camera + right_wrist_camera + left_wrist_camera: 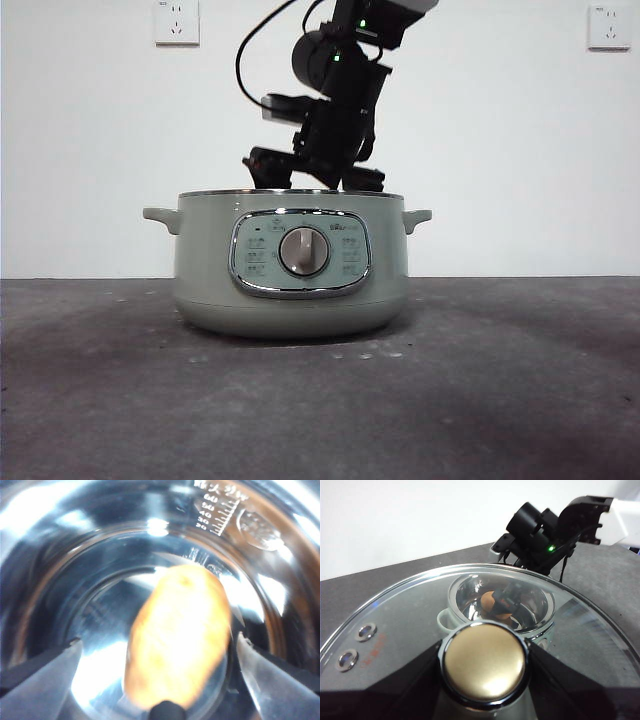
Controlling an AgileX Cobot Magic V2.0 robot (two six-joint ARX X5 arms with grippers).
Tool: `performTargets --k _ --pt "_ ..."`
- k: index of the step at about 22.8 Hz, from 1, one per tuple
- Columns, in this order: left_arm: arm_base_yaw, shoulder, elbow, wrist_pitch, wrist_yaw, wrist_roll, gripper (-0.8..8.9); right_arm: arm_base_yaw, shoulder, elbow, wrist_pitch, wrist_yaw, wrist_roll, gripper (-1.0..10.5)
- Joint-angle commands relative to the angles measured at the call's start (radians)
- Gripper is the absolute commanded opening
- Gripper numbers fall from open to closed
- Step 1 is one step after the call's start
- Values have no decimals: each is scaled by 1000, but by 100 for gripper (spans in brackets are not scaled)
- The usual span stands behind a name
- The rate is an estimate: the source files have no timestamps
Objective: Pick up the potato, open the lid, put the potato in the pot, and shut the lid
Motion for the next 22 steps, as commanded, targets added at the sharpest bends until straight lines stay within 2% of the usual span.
performTargets --k 1,3,5,11,15,19,22 --pt "0 -9 12 46 7 -4 -9 1 -93 21 -22 -8 14 534" --pt "1 5 12 48 7 -3 -9 1 -196 21 -72 -14 13 534" --pt "0 35 12 64 7 9 -8 1 -303 21 -140 -59 14 533" --pt "-19 184 13 215 49 19 -8 0 -539 21 -388 -59 -16 533" --pt "-105 319 13 373 39 19 -8 0 -661 14 -390 -137 -4 532" --pt "-195 457 13 517 -6 19 -8 2 -764 2 -391 -153 14 532" --pt "-251 561 15 613 -17 19 -8 2 -872 -103 -391 -152 21 532"
